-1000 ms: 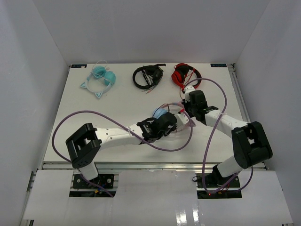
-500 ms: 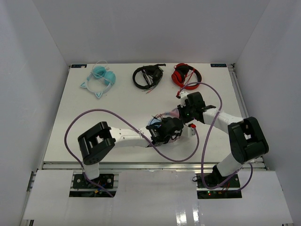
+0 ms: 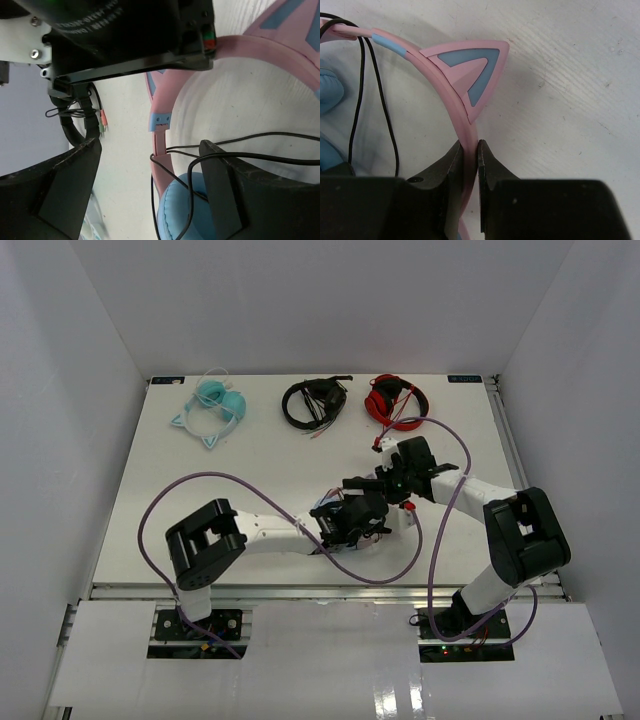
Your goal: Wrap the headphones
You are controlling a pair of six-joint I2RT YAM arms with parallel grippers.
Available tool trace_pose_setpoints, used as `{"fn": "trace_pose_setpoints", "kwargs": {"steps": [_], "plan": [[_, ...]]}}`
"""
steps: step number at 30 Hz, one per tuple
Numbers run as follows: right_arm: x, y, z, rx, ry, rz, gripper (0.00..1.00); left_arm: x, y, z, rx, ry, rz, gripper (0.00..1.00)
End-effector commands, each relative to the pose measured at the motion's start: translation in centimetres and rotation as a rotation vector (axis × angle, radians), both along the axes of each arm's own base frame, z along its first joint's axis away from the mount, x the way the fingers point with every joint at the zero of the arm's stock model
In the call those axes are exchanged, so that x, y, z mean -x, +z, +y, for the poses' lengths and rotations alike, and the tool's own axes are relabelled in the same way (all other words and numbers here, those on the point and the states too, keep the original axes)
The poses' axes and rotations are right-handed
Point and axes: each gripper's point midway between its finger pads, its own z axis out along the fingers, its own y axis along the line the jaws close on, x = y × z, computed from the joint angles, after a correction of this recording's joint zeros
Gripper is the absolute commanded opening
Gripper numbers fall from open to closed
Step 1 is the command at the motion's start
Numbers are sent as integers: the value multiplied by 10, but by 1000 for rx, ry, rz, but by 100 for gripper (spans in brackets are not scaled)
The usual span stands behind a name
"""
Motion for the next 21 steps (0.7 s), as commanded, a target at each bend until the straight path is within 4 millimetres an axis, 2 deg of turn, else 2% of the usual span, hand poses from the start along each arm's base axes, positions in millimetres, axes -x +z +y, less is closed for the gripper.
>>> {"fn": "trace_pose_setpoints", "kwargs": {"steps": [1, 2, 5, 7, 8, 10, 11, 13, 14, 15, 18, 19, 21], "plan": [[-11, 20, 15, -77, 37, -29, 21, 4, 74, -9, 227, 39, 18, 98], [-11, 20, 15, -78, 41, -27, 24, 7, 87, -6, 263, 42, 33, 98], [-12, 21, 15, -76, 45, -27, 40, 19, 106, 7, 354, 66, 86, 98], [-13, 20, 13, -65, 43, -24, 59, 31, 110, 20, 417, 88, 146, 98], [-15, 21, 10, -59, 32, -27, 64, 36, 102, 28, 421, 99, 169, 98], [-17, 24, 5, -55, 17, -30, 77, 43, 110, 42, 494, 129, 203, 98], [-18, 26, 2, -55, 12, -34, 85, 48, 107, 54, 529, 157, 227, 98], [-21, 32, -5, -49, 2, -46, 94, 52, 99, 71, 568, 211, 258, 98], [-22, 35, -8, -44, -3, -58, 98, 54, 102, 79, 612, 237, 276, 98], [-23, 38, -13, -31, -11, -68, 96, 58, 109, 85, 682, 264, 298, 98], [-30, 57, -32, 23, -31, -140, 93, 64, 111, 105, 793, 331, 354, 98], [-33, 61, -41, 54, -56, -164, 92, 69, 105, 110, 806, 341, 378, 98], [-35, 71, -53, 93, -75, -207, 91, 77, 112, 117, 885, 348, 418, 98]]}}
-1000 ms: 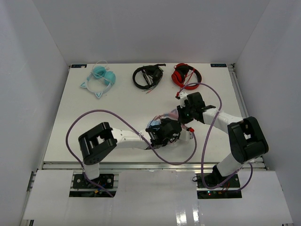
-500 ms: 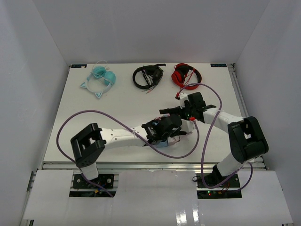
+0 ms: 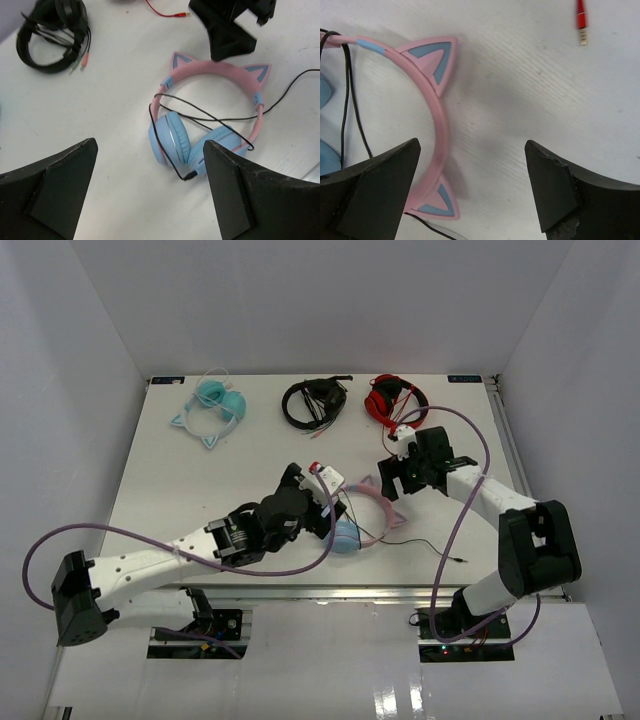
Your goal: Wrap the headphones
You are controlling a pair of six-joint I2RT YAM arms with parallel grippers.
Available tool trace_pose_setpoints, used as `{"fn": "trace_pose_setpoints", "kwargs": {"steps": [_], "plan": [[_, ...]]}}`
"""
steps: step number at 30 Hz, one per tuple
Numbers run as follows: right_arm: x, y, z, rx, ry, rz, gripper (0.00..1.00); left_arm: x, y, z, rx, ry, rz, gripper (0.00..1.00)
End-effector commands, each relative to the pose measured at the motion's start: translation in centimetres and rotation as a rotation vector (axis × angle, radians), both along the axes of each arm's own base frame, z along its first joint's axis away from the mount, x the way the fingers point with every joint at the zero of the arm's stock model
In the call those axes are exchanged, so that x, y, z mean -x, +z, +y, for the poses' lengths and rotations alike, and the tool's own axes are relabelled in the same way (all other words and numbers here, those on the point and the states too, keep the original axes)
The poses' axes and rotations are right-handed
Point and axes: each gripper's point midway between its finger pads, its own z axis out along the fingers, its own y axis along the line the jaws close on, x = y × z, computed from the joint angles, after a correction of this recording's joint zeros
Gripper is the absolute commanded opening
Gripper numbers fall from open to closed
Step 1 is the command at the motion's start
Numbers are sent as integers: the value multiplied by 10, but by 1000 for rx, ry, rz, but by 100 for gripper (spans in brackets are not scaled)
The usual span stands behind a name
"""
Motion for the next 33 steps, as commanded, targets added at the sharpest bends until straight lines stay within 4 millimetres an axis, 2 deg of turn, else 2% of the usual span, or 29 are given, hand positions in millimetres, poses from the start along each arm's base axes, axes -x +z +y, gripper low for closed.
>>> {"fn": "trace_pose_setpoints", "kwargs": {"steps": [1, 5, 7, 9, 12, 14, 16, 17, 19, 22, 25, 29, 33], "plan": [[-20, 50, -27, 90, -38, -183, 90, 20, -3, 22, 196, 63, 143, 98], [-12, 75, -41, 140, -3, -275, 90, 36, -4, 34, 273, 40, 182, 98], [12, 80, -23, 83, 187, -281, 90, 40, -6, 37, 295, 41, 200, 98], [51, 78, -10, 50, 453, -285, 91, 45, -4, 38, 319, 25, 219, 98], [104, 54, -14, 86, 751, -274, 100, 53, 2, 38, 342, 5, 250, 98], [125, 35, -29, 170, 866, -253, 89, 55, 2, 44, 341, 19, 262, 98], [138, 11, -44, 230, 874, -183, 84, 56, 4, 49, 342, 25, 260, 98], [136, 8, -49, 259, 864, -176, 83, 56, 4, 51, 342, 28, 257, 98], [138, -11, -66, 328, 788, -116, 83, 59, 3, 60, 336, 33, 243, 98], [128, -19, -75, 378, 698, -119, 86, 62, -2, 68, 330, 34, 237, 98], [121, -26, -84, 419, 628, -107, 84, 67, 0, 77, 353, 19, 219, 98], [117, -44, -94, 465, 573, -58, 71, 70, -1, 88, 375, 20, 200, 98], [115, -53, -92, 450, 556, -30, 45, 75, 4, 97, 420, 15, 184, 98]]}}
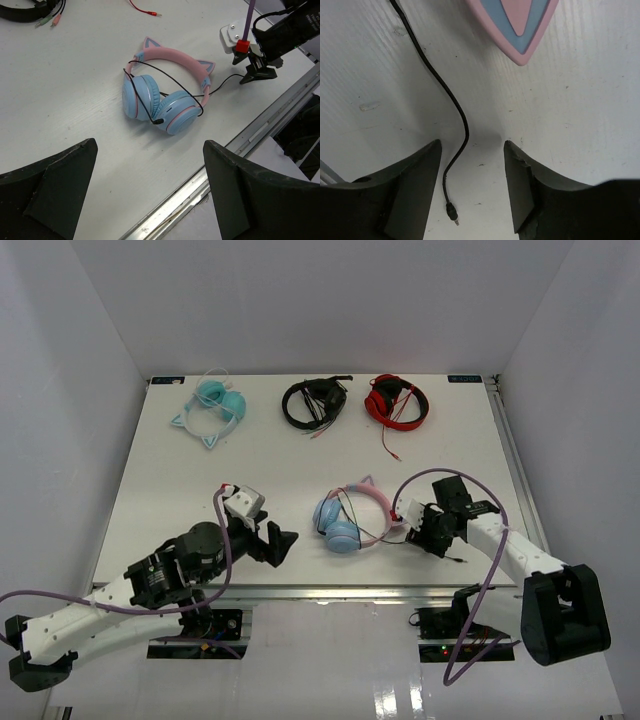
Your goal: Wrap the headphones
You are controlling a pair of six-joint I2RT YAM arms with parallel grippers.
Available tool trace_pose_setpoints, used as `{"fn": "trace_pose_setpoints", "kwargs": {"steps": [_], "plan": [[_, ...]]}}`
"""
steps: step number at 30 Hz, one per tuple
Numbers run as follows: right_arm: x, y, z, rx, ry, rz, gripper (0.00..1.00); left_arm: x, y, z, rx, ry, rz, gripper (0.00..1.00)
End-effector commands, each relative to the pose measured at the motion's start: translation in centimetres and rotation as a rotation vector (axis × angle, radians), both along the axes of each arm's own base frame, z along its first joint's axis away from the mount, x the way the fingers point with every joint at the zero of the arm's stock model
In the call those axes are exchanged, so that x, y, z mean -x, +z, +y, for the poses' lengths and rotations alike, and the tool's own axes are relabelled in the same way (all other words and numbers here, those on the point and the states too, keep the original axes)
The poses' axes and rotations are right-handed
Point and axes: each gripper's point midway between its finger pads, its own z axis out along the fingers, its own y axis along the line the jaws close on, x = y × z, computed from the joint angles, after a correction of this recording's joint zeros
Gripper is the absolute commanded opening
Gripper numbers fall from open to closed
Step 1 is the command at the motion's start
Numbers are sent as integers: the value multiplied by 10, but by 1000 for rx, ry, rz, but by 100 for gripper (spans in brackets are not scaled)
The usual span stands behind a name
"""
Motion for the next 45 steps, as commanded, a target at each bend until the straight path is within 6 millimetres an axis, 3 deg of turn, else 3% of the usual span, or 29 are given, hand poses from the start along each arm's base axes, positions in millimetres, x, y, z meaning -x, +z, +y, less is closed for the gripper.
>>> {"fn": "trace_pose_setpoints", "kwargs": {"steps": [1, 4, 6, 12, 15, 17, 19, 20, 25, 29, 35, 40, 45], "plan": [[-10, -5, -1, 7, -48, -6, 39, 2, 1, 11, 21, 17, -11, 98], [-2, -2, 2, -4, -14, 40, 16, 3, 4, 16, 42, 26, -19, 98], [-8, 14, 3, -5, 11, -5, 8, 3, 5, 17, 48, 32, -22, 98], [-59, 99, 16, 73, 211, -384, 8, 2, 4, 17, 52, 38, -19, 98], [-73, 111, 38, 97, 353, -446, 8, 1, 3, 17, 49, 42, -17, 98], [-79, 109, 54, 106, 417, -473, 8, 1, 4, 18, 51, 47, -19, 98], [-81, 112, 89, 106, 541, -555, 9, 0, 4, 19, 53, 54, -18, 98], [-81, 109, 97, 113, 588, -565, 9, 0, 4, 19, 53, 58, -20, 98], [-57, 69, 144, 138, 847, -521, 9, -2, 5, 23, 58, 79, -26, 98], [-49, 57, 168, 155, 934, -534, 9, -3, 5, 24, 62, 83, -28, 98], [-46, 44, 180, 166, 976, -548, 10, -2, 6, 24, 65, 83, -30, 98], [-28, 58, 202, 21, 1004, -520, 10, -2, 5, 24, 64, 80, -30, 98], [-18, 58, 211, -58, 990, -469, 11, -2, 5, 23, 61, 75, -31, 98]]}}
